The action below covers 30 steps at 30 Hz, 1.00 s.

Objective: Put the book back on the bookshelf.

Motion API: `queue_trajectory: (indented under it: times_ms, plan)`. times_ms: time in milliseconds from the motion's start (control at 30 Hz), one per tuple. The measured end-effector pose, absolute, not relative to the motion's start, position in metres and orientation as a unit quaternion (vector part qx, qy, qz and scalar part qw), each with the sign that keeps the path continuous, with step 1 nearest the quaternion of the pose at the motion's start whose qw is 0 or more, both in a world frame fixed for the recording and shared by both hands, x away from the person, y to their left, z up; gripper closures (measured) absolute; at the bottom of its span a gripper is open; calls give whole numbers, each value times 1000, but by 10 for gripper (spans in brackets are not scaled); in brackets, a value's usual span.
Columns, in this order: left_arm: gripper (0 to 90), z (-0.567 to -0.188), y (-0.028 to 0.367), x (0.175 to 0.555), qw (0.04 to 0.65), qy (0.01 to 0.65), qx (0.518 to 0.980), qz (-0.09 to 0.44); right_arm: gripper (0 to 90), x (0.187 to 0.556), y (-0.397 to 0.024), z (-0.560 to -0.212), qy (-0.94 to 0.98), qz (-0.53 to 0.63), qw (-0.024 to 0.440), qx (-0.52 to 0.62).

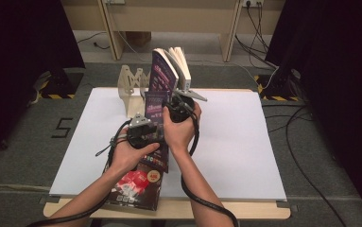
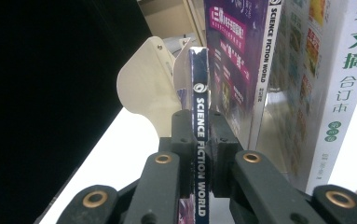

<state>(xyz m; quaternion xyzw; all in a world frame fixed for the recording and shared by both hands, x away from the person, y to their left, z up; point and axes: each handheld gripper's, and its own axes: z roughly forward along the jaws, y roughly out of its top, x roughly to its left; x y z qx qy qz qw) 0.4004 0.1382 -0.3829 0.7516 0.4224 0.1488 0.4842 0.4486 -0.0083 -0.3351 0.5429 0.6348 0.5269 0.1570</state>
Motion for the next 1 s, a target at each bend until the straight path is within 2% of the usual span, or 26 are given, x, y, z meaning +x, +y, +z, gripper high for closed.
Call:
queue_trajectory:
  times_ms: [333,500,767,1000]
  plan:
    - [303,-386,121,409,453,428,760,186,831,448,-8,-333,634,525,155,547]
    - [321,-389,124,408,457,430,756,185,823,445,-10,-330,634,530,150,543]
    - [553,-395,140,397,459,444,742,206,832,437,-5,-321,650,531,150,523]
    - [638,-397,147,389,453,458,728,233,832,430,9,-317,664,534,155,500]
